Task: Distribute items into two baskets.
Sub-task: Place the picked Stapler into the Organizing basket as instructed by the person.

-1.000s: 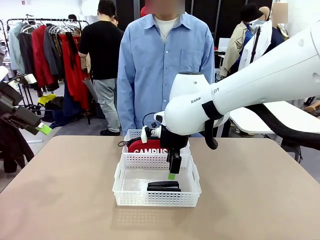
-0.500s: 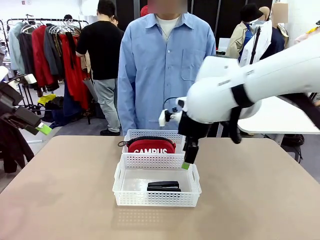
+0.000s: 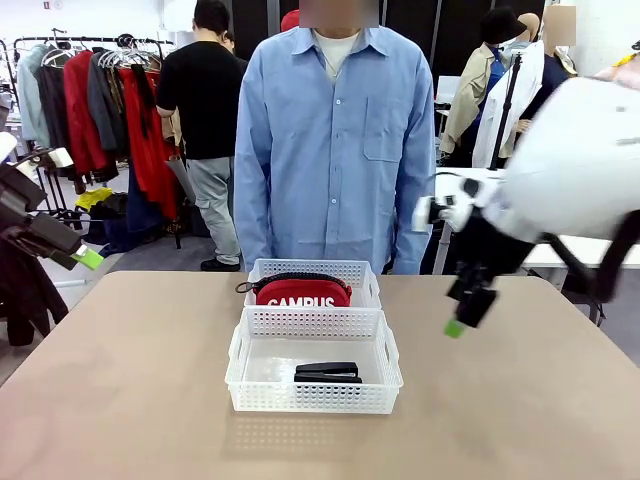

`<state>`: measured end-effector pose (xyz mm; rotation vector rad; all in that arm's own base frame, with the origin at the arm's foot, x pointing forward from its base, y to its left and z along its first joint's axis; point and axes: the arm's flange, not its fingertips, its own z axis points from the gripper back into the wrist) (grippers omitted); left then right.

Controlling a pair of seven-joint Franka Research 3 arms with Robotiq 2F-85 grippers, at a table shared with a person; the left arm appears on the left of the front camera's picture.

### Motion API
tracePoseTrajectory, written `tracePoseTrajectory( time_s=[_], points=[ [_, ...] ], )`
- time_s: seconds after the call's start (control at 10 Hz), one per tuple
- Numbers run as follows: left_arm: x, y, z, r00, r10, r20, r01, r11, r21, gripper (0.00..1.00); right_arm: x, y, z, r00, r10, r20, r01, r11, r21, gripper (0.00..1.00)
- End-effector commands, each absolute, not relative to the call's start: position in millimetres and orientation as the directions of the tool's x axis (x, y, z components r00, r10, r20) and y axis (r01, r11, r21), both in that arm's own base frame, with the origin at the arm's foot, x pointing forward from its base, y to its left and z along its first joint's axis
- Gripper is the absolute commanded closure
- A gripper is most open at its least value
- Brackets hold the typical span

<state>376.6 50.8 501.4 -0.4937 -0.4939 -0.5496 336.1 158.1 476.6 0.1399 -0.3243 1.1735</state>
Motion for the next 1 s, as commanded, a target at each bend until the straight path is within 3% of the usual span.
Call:
tracePoseTrajectory(
  time_s=[0.0, 0.5, 0.9],
  points=[
    [376.2, 51.7, 503.6, 0.749, -0.368, 0.551, 0.592, 0.746, -0.305, 0.0, 331.5, 99.7, 485.4, 0.345, 0.88, 0.326, -0.923, 0.38, -0.049, 0.0],
    [376.2, 51.7, 503.6, 0.749, -0.368, 0.551, 0.592, 0.746, -0.305, 0.0, 295.6, -18.4, 507.8, 0.43, 0.762, 0.485, -0.859, 0.51, -0.04, 0.0],
    [376.2, 51.7, 503.6, 0.749, -0.368, 0.551, 0.592, 0.746, -0.305, 0.0, 260.6, -58.8, 511.1, 0.481, 0.579, 0.658, -0.784, 0.62, 0.027, 0.0]
  ],
)
